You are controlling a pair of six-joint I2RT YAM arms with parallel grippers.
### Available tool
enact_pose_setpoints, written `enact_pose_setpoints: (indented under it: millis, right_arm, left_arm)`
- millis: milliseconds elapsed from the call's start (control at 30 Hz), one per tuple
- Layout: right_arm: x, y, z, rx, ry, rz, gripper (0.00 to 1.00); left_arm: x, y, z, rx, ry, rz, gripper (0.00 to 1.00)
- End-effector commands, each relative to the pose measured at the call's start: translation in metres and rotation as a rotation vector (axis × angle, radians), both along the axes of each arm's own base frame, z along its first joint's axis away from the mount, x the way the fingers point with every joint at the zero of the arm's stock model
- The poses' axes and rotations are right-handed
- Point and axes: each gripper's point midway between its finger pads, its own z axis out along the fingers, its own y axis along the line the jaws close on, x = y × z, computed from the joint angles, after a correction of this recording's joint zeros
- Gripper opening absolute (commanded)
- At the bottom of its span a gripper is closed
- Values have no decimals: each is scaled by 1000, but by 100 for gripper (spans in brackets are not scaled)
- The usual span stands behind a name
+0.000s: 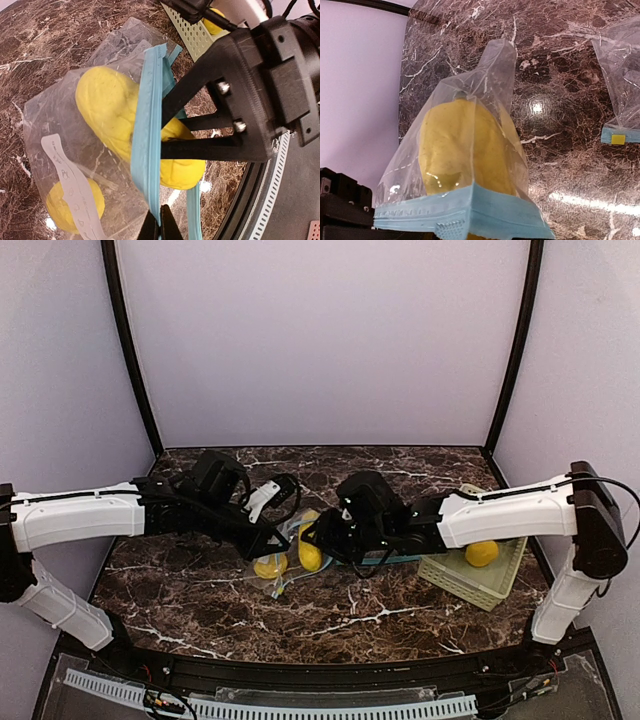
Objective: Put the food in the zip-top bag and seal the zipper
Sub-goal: Place the fake fruit in the zipper food storage bag.
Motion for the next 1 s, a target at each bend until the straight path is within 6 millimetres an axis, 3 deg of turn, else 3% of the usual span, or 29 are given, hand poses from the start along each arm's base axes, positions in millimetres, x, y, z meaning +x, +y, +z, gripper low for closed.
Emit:
enact_pose_setpoints:
  millis: [0, 333, 700, 833, 967]
  right_arm:
    - [13, 5, -4, -27, -28, -41, 43]
    - [13, 5, -10, -76, -46, -37, 57]
    - [13, 4, -5, -90, -68, -31, 59]
    - [12, 6, 3, -87, -96, -7, 59]
    - [5, 12, 24, -87, -177, 55, 59]
  left_arm:
    - [-6, -2, -2, -2, 11, -29, 1]
    - [-5, -1, 1, -6, -5, -21, 1]
    - [-4, -1, 1, -2, -7, -18, 1]
    - [-2, 1, 1, 3, -11, -7, 1]
    - [6, 9, -2, 44, -28, 37, 1]
